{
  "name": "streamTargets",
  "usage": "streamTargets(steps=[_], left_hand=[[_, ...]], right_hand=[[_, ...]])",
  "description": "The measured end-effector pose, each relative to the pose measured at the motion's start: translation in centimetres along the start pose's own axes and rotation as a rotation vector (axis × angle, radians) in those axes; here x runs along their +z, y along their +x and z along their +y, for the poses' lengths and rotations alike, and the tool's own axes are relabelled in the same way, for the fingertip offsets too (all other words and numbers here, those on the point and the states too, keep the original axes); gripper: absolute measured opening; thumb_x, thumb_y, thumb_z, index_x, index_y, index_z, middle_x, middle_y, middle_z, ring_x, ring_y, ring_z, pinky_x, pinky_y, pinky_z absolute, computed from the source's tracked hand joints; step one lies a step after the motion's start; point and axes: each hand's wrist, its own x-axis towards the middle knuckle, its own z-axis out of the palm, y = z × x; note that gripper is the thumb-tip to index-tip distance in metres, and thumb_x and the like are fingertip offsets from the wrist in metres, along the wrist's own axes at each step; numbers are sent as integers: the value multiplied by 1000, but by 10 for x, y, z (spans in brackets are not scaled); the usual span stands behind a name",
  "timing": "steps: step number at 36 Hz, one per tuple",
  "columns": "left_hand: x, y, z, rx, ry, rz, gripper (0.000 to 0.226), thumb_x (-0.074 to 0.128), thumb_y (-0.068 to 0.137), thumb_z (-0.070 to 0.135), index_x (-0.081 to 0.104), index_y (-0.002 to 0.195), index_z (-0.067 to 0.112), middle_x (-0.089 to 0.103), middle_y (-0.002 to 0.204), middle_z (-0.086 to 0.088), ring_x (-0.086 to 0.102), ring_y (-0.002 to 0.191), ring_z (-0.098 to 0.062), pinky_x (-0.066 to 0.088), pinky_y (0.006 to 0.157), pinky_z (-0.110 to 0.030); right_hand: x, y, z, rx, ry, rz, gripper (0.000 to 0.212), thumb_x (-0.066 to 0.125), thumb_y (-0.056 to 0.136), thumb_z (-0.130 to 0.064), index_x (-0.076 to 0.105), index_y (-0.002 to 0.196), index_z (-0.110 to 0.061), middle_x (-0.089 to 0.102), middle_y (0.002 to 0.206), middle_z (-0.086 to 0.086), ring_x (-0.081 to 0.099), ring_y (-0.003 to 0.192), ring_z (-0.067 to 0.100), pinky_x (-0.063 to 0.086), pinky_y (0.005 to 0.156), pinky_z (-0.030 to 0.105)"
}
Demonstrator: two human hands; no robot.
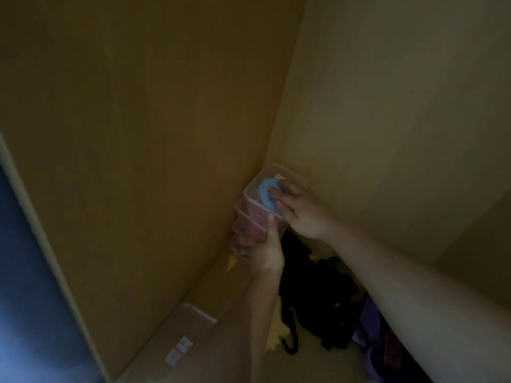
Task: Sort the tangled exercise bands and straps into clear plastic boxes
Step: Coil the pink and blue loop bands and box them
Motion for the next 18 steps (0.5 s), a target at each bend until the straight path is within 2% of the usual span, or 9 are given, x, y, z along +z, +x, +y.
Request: streamTargets(steps=[2,5,8,10,12,13,16,18], left_hand=[[-2,-6,10,25,12,40,121,35,52,102,26,149,31,35,151,-14,34,138,-35,30,109,-51],[-9,-33,30,113,55,77,126,26,63,97,5,154,12,13,158,-19,8,147,-36,8,119,-50],[-9,-39,33,142,98,120,118,30,65,84,-4,154,13,2,160,-16,-1,147,-36,6,118,-49],[-6,-32,27,151,90,111,118,35,64,85,-3,154,18,2,160,-12,-2,147,-35,6,118,-51],[-6,-28,25,137,36,44,116,44,66,90,3,153,25,8,159,-7,5,148,-32,11,119,-50],[-7,-28,26,120,-4,19,120,43,62,94,4,153,25,9,159,-7,8,148,-30,14,119,-48],[-7,-28,36,75,7,89,133,28,55,100,-1,152,14,7,159,-11,2,148,-31,10,120,-46],[-1,-11,29,52,-48,-4,124,35,54,100,6,152,29,16,158,-1,15,147,-26,18,119,-46]], right_hand=[[-1,5,3,-18,5,14,46,35,101,-29,44,142,-10,27,154,14,22,145,23,12,114,21],[-2,14,5,-35,-18,-24,44,36,103,-25,41,144,-12,26,156,12,17,147,20,12,118,28],[-2,19,4,-41,-19,-26,50,33,99,-33,45,142,-12,33,153,13,23,145,22,20,118,39],[-2,19,5,-58,2,-8,53,33,95,-33,49,139,-9,39,149,14,29,143,25,24,116,42],[-1,19,6,-55,11,-1,47,35,99,-30,48,140,-10,38,150,13,28,143,25,23,117,44],[-1,20,7,-34,15,-10,44,37,102,-28,45,142,-12,34,153,12,25,145,24,19,117,44],[0,24,10,29,3,-57,44,34,104,-30,37,147,-20,23,158,6,16,147,19,12,118,46],[1,24,9,41,8,-67,45,33,104,-32,36,147,-21,21,159,5,13,148,18,12,118,47]])
